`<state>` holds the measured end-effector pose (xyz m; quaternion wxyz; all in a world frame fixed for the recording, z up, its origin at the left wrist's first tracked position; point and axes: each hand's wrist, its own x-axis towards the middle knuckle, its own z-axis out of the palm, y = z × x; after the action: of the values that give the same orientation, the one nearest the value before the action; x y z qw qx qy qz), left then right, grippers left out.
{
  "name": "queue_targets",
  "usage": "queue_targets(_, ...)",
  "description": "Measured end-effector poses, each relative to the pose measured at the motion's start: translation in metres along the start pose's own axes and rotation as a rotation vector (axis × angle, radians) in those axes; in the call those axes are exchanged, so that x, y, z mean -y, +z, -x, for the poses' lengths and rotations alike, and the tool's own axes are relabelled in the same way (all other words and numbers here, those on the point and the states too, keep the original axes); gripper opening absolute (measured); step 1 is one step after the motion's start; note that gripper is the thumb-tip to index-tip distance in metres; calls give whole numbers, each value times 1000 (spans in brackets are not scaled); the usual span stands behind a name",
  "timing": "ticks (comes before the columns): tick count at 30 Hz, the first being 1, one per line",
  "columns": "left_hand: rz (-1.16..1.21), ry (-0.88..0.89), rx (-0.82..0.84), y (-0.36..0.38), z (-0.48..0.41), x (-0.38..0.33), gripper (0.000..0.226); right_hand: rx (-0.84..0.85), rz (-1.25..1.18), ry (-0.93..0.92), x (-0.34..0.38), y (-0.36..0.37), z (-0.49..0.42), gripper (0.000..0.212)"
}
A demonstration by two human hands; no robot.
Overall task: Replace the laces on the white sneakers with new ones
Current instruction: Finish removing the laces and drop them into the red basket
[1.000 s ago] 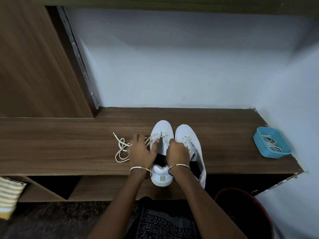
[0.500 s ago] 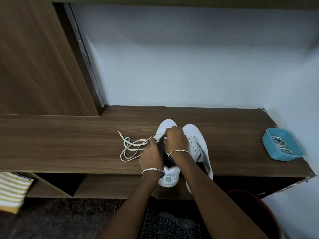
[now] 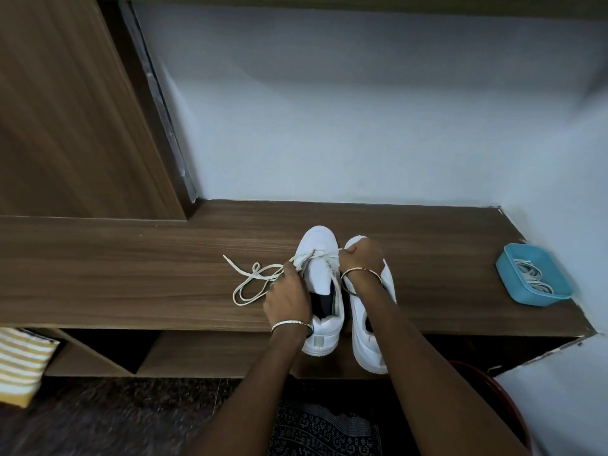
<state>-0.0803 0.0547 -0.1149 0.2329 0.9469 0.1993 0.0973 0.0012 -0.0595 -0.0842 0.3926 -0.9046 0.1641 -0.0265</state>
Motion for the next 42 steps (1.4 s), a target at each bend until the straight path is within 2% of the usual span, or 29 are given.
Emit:
queue_targets(4,1,-2,-4,2,-1,0,14,0,-5,-347,5,3,15,14)
queue_targets(7,-1,1,-4,1,0,1,12,44,314,-531,11,13,21,10)
queue_targets(10,-10,1,3,1,-1,1,14,24,539,-552,15,21,25,15)
queue_targets(13,-21,-6,12,0,-1,-1,16,-21,596,-537,17,20,26,18)
queue_targets(17,-33,0,0,2,-2,0,14,-79,423,-462,18,7,20,19)
queue_targets(20,-53,7,-22,2,-1,0,14,-182,229,-276,12,-12,6,23)
queue_targets(24,-38,-13,-24,4,0,0,15,-183,268,-182,0,-31,-3,30)
queue_targets(26,-39,-16,-35,7,-1,1,15,-192,237,-249,-2,-27,5,18)
queue_targets(28,-42,-14,-34,9,-2,1,15,-185,181,-392,0,-16,15,16)
queue_targets(31,-51,-15,-29,7,-2,1,17,-17,378,-541,14,5,30,22)
queue_targets(33,-59,-7,-18,5,-1,0,19,44,549,-561,21,15,34,24)
queue_targets(35,-68,-6,1,3,-1,-1,21,20,639,-548,23,20,35,22)
queue_targets(38,-72,-11,10,2,0,-1,21,-26,614,-500,18,17,31,20)
queue_targets(42,-59,-8,-14,4,-1,1,19,9,502,-498,13,11,26,13)
